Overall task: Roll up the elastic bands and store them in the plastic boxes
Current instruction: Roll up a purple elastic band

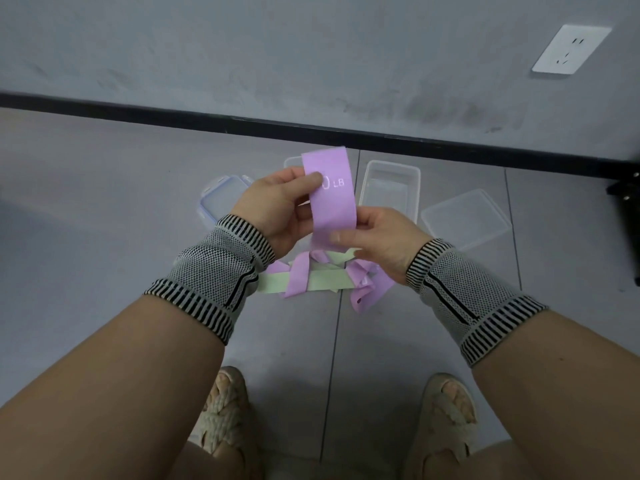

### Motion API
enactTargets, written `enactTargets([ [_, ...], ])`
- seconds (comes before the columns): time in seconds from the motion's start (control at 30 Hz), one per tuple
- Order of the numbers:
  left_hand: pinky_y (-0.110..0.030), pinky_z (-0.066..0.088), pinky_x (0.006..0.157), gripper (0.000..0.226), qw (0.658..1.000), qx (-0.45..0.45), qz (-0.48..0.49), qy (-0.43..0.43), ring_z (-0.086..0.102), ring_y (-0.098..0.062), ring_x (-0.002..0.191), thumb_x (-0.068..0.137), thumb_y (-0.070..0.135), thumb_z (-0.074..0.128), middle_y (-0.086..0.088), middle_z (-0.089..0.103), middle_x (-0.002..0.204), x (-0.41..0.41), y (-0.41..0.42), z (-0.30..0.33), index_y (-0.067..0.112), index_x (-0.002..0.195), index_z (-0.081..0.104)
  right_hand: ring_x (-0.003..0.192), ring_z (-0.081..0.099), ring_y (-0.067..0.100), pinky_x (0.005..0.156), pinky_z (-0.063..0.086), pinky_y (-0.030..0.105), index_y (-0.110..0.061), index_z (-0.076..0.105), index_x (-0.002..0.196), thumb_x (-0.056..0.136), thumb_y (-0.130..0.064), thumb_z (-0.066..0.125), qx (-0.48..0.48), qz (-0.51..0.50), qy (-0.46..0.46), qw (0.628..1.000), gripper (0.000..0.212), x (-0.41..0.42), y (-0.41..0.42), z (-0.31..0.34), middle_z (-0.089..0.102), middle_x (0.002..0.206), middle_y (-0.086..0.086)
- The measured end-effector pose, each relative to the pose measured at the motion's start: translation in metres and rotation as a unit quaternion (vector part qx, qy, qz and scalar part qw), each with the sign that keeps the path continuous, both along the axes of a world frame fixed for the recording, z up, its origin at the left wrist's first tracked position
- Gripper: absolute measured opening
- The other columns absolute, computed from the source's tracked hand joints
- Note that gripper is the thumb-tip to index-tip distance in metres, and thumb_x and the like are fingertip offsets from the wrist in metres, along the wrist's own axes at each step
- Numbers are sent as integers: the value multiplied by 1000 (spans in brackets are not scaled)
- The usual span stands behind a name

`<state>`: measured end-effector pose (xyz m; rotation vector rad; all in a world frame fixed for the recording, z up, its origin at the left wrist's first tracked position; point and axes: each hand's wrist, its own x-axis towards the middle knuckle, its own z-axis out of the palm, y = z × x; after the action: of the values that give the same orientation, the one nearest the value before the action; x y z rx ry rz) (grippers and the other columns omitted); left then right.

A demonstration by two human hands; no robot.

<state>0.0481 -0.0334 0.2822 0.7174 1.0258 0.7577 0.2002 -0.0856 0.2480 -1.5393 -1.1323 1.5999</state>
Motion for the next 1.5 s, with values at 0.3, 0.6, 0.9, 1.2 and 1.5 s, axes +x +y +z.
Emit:
enactTargets([
  [0.3,-27,58,61,13,985,-84,139,-67,67,-13,60,96,7,48,-2,70,66,-19,17,-5,10,89,59,81,66,22,83,54,37,-14,71,88,83,-3,67,-108,85,-8,990,12,6,-11,-19,71,90,10],
  [0.6,-29,57,58,10,943,-100,302,-95,70,-16,65,94,7,51,-5,71,72,-55,35,-16,5,99,60,71,61,15,61,51,25,-12,66,87,86,0,61,-168,67,-8,983,13,21,-15,-23,65,83,7],
  [0.9,-33,56,67,27,969,-95,221,65,67,-15,86,92,5,53,-4,70,98,-50,32,-34,12,117,59,68,65,18,62,57,27,-2,65,89,87,14,44,-130,-52,130,982,27,22,-6,-3,67,76,10],
  [1.2,-18,52,79,62,902,267,-145,306,54,-8,117,79,-13,51,1,54,133,-18,-6,-23,44,103,55,62,60,13,52,46,19,-5,63,94,85,10,54,-74,-98,194,973,19,12,0,18,66,73,6],
  [1.5,-9,37,98,34,777,522,-111,334,49,5,111,83,21,63,14,55,120,8,-26,-25,28,116,64,64,69,18,57,55,22,2,59,99,86,5,56,-107,-208,310,921,14,18,0,30,69,77,15],
])
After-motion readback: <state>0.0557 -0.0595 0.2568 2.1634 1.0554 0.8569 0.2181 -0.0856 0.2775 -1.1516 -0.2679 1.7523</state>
